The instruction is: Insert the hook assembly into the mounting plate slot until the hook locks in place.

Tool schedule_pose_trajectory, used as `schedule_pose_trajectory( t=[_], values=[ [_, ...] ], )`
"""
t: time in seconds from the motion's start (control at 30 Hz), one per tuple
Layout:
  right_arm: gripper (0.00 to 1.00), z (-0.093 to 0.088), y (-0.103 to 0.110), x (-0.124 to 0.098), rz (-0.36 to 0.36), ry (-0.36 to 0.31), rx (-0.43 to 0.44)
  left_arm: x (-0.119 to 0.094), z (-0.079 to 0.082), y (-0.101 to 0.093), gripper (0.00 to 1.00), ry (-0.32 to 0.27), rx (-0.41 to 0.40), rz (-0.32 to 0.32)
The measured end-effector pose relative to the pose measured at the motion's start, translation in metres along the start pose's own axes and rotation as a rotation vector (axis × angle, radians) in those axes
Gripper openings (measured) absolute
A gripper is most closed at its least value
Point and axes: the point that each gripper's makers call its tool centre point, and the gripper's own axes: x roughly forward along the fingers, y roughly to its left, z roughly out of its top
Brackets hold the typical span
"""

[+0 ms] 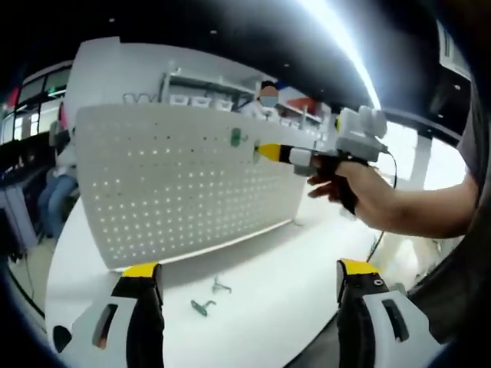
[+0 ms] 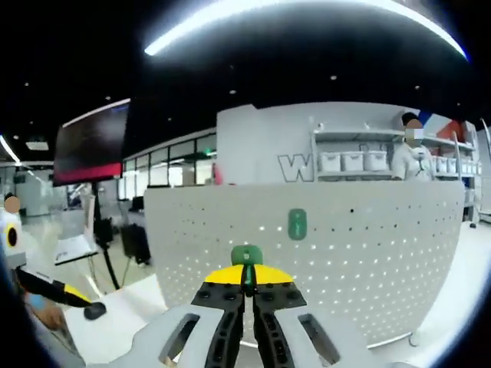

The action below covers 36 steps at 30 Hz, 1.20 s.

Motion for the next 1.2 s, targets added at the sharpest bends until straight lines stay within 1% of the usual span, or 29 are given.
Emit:
schedule_pose_trajectory(
  t=[0.13,0.27,0.4,0.47,0.5,0.57,0.73,0.8,0.83,0.87,0.97,1.2],
  values=[
    [0.00,-0.005,-0.016,0.010,-0.039,0.008,0.012,-0.001,0.001,0.002,0.95,-0.007,0.003,0.006],
    [0.00,-0.008,-0.028,0.017,-0.066,0.012,0.029,0.000,-0.001,0.002,0.94,0.001,-0.001,0.005],
    [0.00,-0.005,-0.039,0.025,-0.086,0.009,0.020,0.002,-0.004,0.002,0.94,0.012,-0.004,0.002],
    [0.00,-0.004,-0.046,0.029,-0.100,0.007,-0.013,0.002,-0.005,0.003,0.94,0.014,-0.005,0.003],
    [0.00,-0.005,-0.050,0.032,-0.108,0.011,-0.014,0.002,-0.005,0.003,0.93,0.015,-0.008,0.002],
    [0.00,-0.003,-0.058,0.034,-0.124,0.007,-0.009,0.002,-0.004,0.004,0.93,0.014,-0.008,0.004],
    [0.00,0.003,-0.068,0.042,-0.151,-0.005,-0.027,0.003,-0.005,0.009,0.92,0.020,-0.018,0.016],
    [0.00,0.005,-0.074,0.045,-0.165,-0.015,-0.015,0.005,-0.004,0.009,0.92,0.019,-0.018,0.015],
    [0.00,0.007,-0.077,0.046,-0.175,-0.031,0.005,0.005,-0.003,0.009,0.92,0.018,-0.016,0.015],
    [0.00,0.007,-0.082,0.049,-0.189,-0.032,0.015,0.005,-0.004,0.009,0.91,0.020,-0.015,0.014],
    [0.00,0.009,-0.087,0.054,-0.204,-0.036,0.006,0.006,-0.007,0.010,0.89,0.034,-0.016,0.013],
    [0.00,0.019,-0.095,0.057,-0.237,-0.058,-0.008,0.003,-0.010,0.016,0.89,0.038,-0.025,0.030]
  ],
)
